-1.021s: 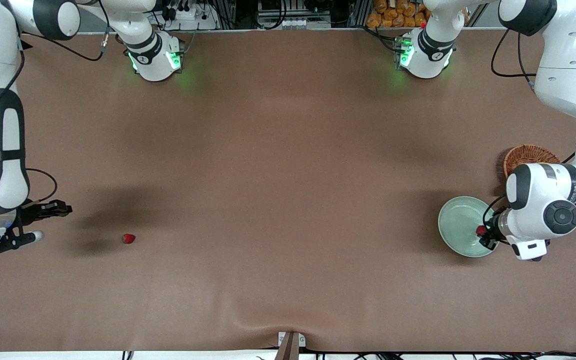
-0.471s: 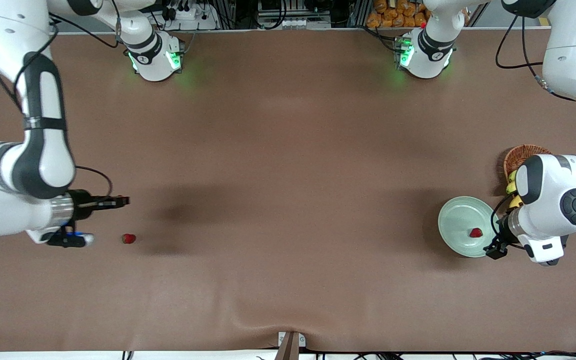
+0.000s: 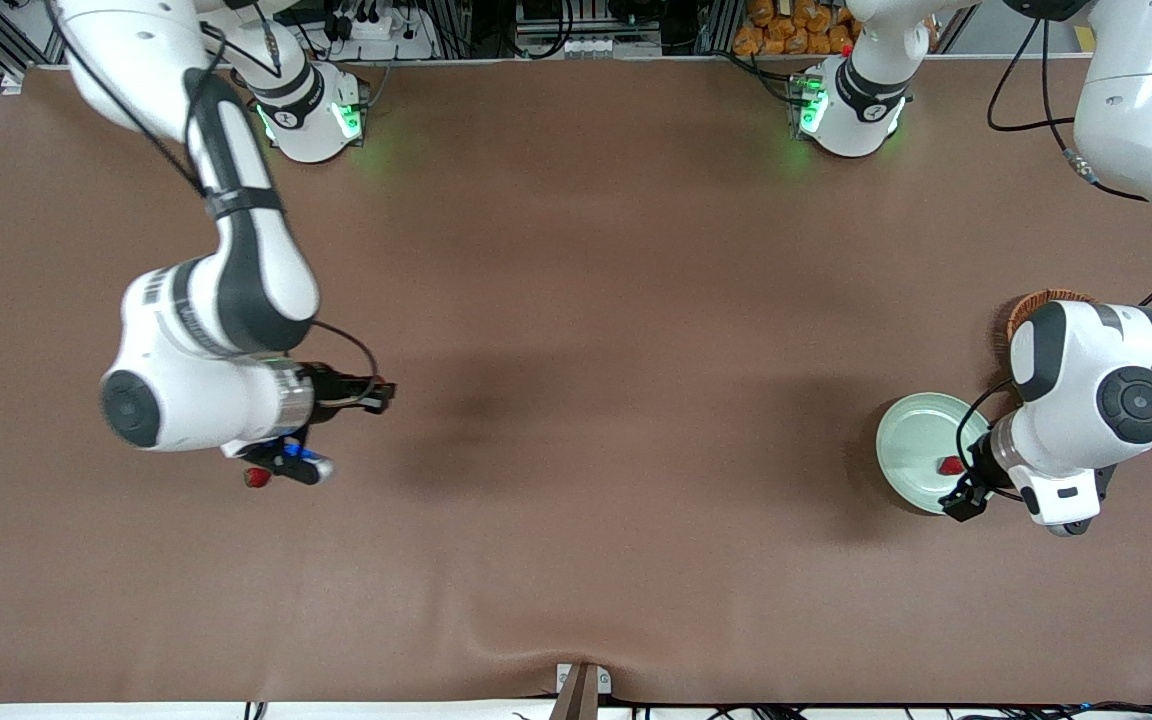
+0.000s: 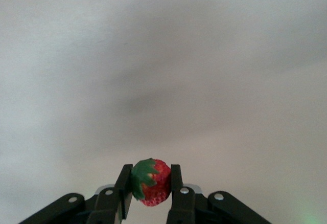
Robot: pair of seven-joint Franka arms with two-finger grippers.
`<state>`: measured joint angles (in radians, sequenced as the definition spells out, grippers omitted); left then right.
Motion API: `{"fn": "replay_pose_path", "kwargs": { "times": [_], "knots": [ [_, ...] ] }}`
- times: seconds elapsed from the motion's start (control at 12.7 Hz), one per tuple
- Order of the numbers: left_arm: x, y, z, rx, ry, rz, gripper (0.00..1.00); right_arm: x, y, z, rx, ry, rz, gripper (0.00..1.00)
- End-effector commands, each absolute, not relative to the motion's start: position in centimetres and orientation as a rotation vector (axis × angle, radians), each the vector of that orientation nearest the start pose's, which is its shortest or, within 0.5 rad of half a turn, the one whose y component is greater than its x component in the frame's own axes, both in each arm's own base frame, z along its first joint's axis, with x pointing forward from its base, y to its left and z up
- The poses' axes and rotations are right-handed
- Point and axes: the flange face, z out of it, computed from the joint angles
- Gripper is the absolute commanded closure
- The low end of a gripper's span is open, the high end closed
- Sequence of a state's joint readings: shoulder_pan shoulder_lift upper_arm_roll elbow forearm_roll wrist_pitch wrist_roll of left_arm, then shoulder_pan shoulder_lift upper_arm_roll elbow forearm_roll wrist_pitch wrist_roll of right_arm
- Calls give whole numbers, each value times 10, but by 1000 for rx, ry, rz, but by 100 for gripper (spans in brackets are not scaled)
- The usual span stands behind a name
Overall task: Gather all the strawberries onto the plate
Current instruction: 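Carry the second strawberry to mid-table with the right gripper and release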
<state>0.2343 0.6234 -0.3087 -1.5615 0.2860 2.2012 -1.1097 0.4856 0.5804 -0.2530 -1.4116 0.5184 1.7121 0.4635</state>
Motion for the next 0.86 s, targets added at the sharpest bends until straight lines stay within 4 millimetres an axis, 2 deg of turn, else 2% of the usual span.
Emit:
{"fn": "replay_pose_path", "kwargs": {
  "times": [0.0, 0.24, 0.39, 0.47, 0.55, 0.79],
  "knots": [
    [690, -27, 321, -2811, -1353, -126, 0, 628, 310, 347, -2784, 684, 447, 100],
    [679, -43, 331, -2845, -1279, -128, 0, 604, 383, 317, -2774, 824, 380, 100],
    [675, -57, 335, -2867, -1248, -128, 0, 586, 420, 295, -2735, 911, 378, 100],
    [671, -60, 337, -2868, -1237, -128, 0, 578, 438, 278, -2711, 956, 356, 100],
    [665, -67, 338, -2880, -1204, -121, 0, 568, 454, 264, -2694, 991, 323, 100],
    [660, -84, 340, -2905, -1157, -115, 0, 550, 486, 222, -2639, 1049, 275, 100]
  ]
}}
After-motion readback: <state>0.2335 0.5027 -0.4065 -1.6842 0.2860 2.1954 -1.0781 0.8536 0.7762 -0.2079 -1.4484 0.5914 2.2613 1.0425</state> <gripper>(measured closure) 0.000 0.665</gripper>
